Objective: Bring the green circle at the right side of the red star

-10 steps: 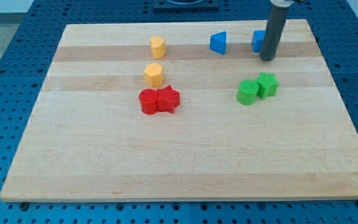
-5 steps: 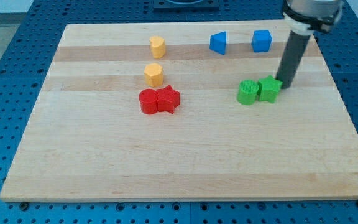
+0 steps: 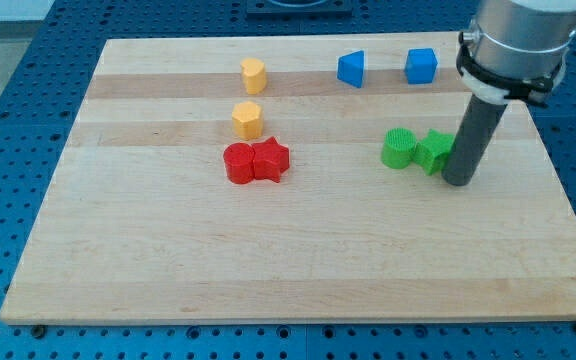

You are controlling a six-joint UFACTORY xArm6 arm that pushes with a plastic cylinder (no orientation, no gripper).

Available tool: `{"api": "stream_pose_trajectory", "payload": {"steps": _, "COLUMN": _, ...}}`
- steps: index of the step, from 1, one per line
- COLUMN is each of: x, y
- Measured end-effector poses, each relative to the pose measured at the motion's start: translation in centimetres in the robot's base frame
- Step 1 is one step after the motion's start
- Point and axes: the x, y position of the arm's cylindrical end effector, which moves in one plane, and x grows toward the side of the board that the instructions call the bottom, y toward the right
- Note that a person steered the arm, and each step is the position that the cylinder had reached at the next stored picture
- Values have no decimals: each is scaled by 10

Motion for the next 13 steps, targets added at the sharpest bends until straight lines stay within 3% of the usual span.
{"api": "stream_pose_trajectory", "payload": {"steps": 4, "x": 8, "y": -21}}
{"api": "stream_pose_trajectory", "payload": {"steps": 6, "x": -14, "y": -18}}
{"api": "stream_pose_trajectory", "payload": {"steps": 8, "x": -61, "y": 0}}
{"api": "stream_pose_trajectory", "payload": {"steps": 10, "x": -63, "y": 11}}
{"api": "stream_pose_trajectory", "payload": {"steps": 11, "x": -58, "y": 3}}
{"api": "stream_pose_trajectory", "payload": {"steps": 13, "x": -43, "y": -77}}
